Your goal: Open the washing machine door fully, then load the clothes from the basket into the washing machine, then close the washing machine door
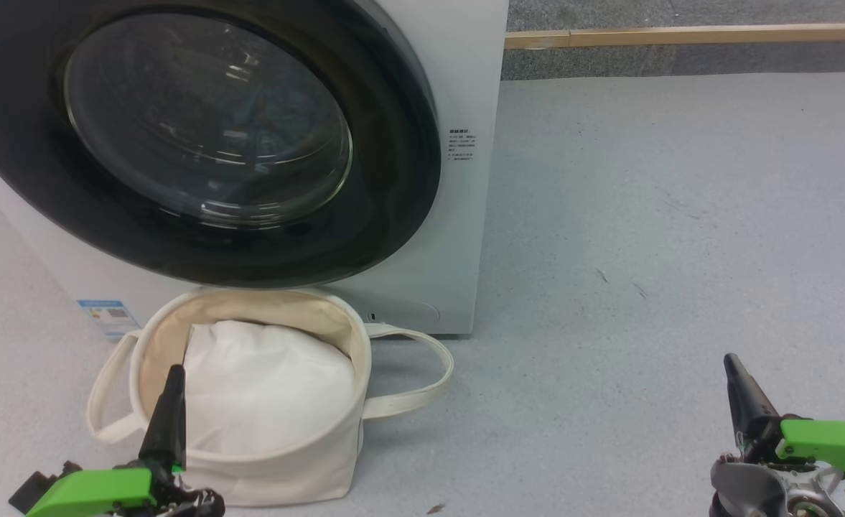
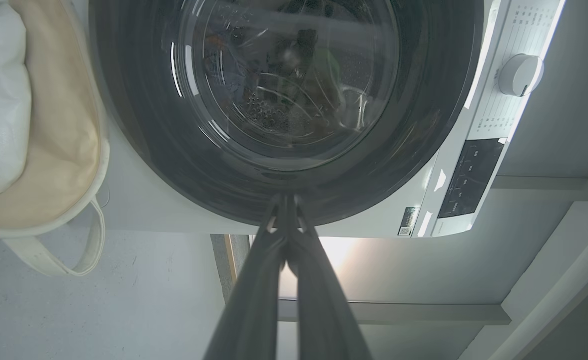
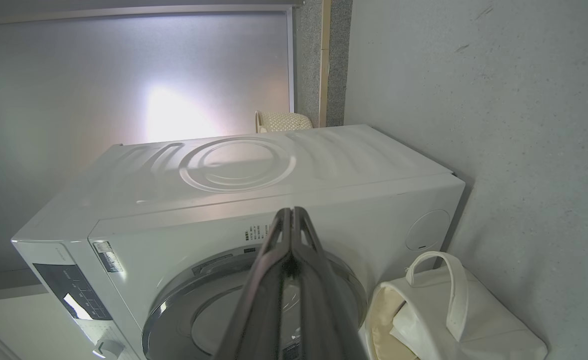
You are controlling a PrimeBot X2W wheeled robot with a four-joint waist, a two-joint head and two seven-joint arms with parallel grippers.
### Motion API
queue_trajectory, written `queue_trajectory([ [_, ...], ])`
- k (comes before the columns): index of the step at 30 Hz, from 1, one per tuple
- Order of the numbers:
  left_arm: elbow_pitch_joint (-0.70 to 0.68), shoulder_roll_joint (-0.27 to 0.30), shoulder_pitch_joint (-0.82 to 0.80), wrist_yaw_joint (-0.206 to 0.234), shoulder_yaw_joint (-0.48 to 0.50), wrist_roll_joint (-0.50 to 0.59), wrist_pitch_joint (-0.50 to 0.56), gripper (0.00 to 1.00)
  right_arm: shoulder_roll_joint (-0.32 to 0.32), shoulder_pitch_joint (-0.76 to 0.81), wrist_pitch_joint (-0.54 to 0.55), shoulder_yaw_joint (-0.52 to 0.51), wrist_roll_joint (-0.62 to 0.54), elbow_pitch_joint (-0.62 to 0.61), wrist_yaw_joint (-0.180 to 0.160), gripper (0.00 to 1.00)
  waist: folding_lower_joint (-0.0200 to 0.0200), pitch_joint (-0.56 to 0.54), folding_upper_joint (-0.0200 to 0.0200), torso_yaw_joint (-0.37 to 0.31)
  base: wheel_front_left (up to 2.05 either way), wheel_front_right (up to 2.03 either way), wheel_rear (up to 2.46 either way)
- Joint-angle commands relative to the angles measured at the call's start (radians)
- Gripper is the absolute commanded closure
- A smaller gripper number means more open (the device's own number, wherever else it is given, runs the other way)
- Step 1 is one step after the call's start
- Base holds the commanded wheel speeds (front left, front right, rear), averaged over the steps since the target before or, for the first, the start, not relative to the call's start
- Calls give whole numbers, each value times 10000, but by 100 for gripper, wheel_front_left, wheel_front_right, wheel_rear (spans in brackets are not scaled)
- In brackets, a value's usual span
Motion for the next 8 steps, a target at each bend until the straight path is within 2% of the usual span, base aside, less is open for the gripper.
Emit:
queue_trajectory([
  [1, -368, 64, -279, -10, 355, -24, 85, 100, -38, -239, 90, 209, 38, -380, 0, 100, 0, 0, 0, 0, 0, 0, 0],
  [8, -368, 64, -279, -10, 355, -24, 85, 100, -38, -239, 90, 209, 38, -380, 0, 100, 0, 0, 0, 0, 0, 0, 0],
])
